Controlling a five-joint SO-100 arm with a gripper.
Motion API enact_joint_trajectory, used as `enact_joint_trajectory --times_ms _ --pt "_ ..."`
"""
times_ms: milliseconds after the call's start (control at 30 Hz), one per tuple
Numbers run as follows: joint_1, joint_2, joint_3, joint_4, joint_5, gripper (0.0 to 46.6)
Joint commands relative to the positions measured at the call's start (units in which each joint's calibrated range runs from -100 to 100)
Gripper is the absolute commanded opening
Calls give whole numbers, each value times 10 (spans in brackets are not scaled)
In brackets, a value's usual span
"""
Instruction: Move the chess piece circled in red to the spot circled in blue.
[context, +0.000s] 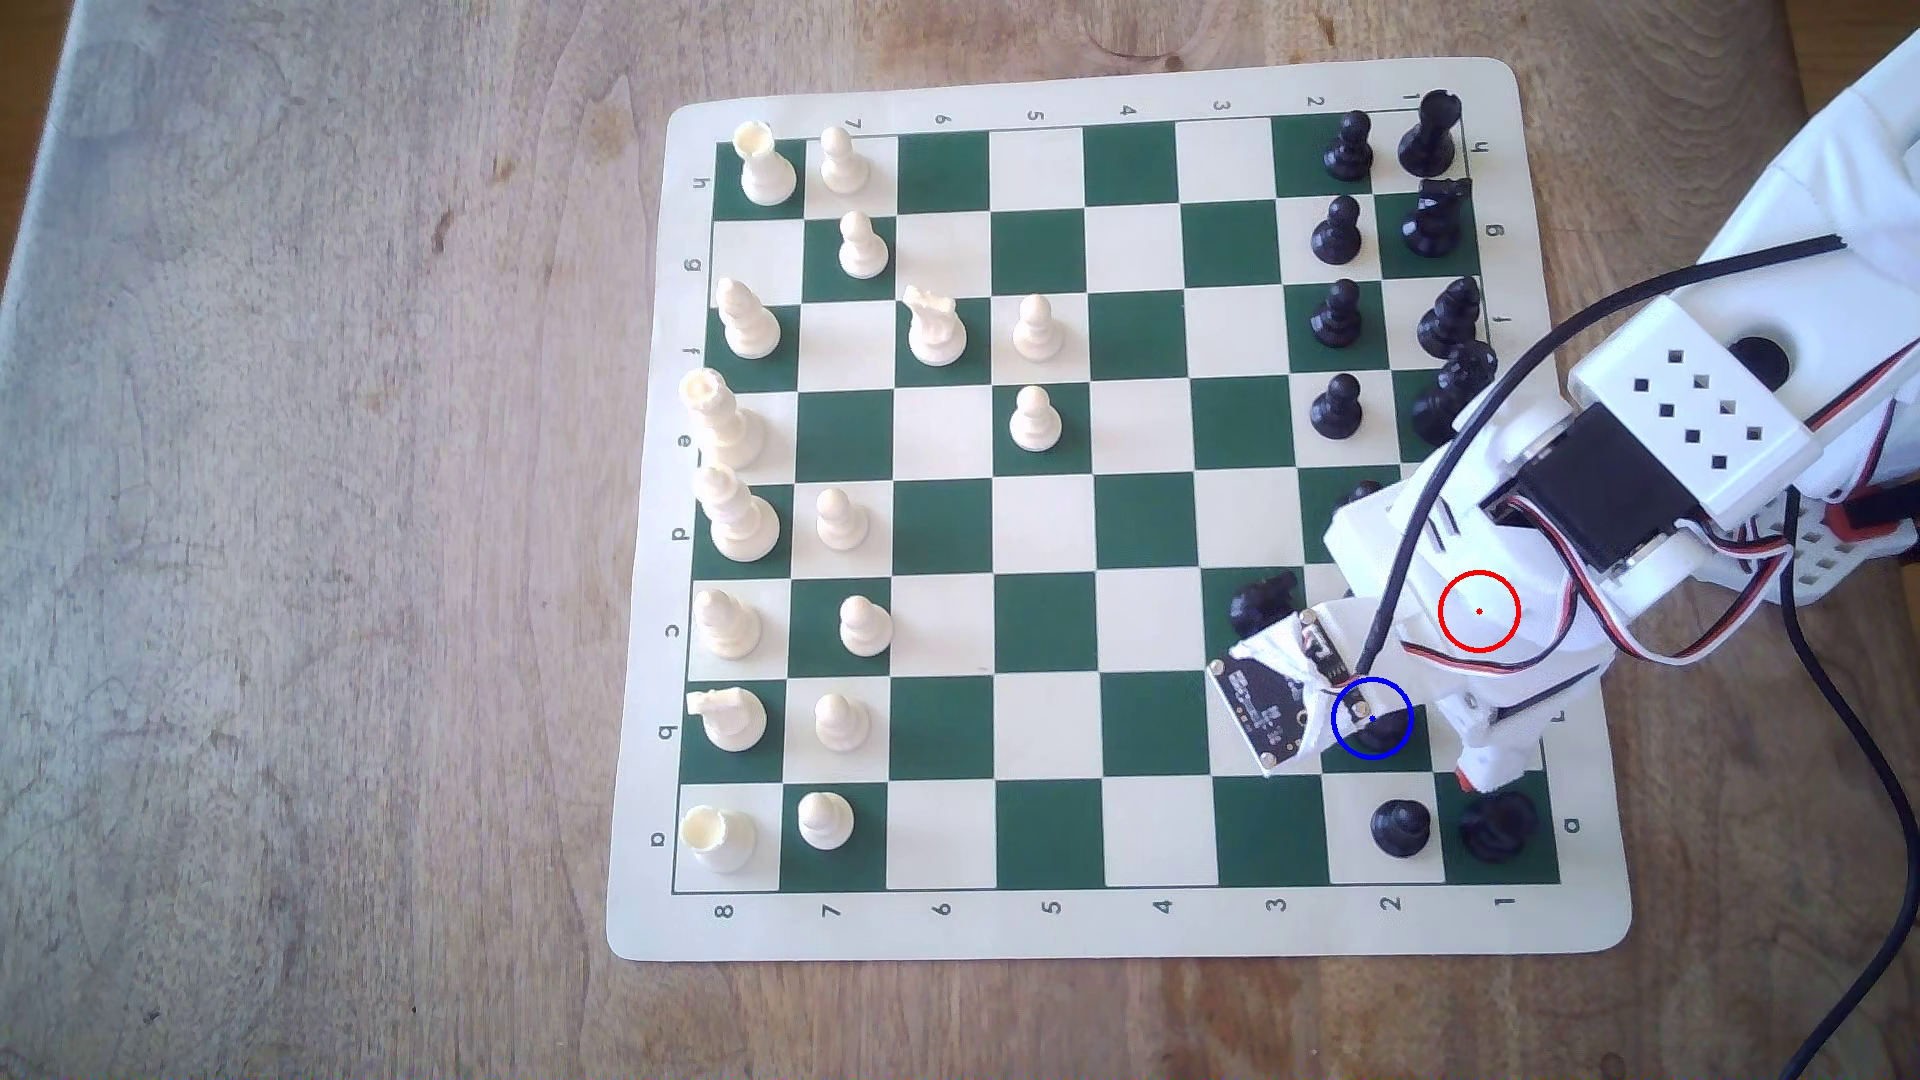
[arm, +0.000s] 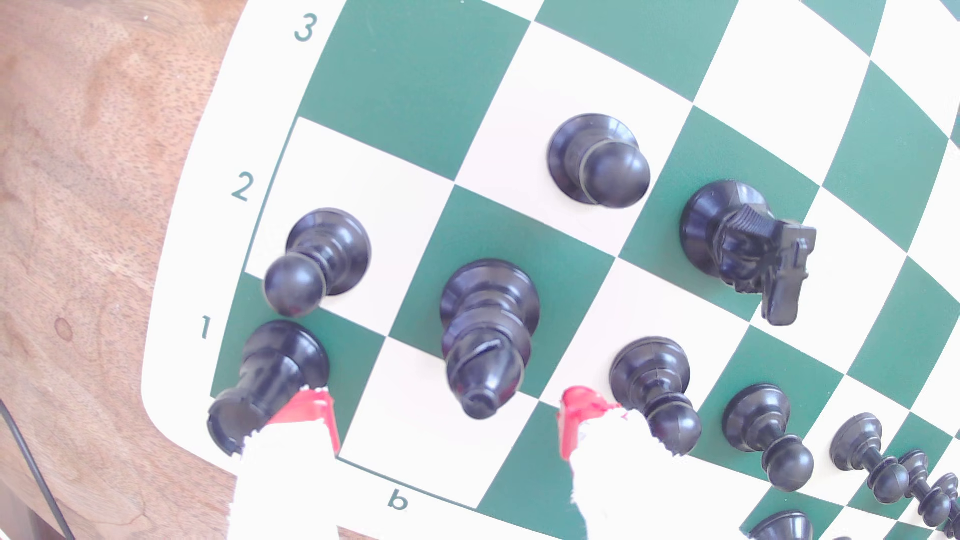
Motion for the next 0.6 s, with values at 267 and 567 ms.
enact_joint_trajectory --times_ms 267,567 --pt "26 -146 18 84 11 232" --pt "41 -299 3 224 5 233"
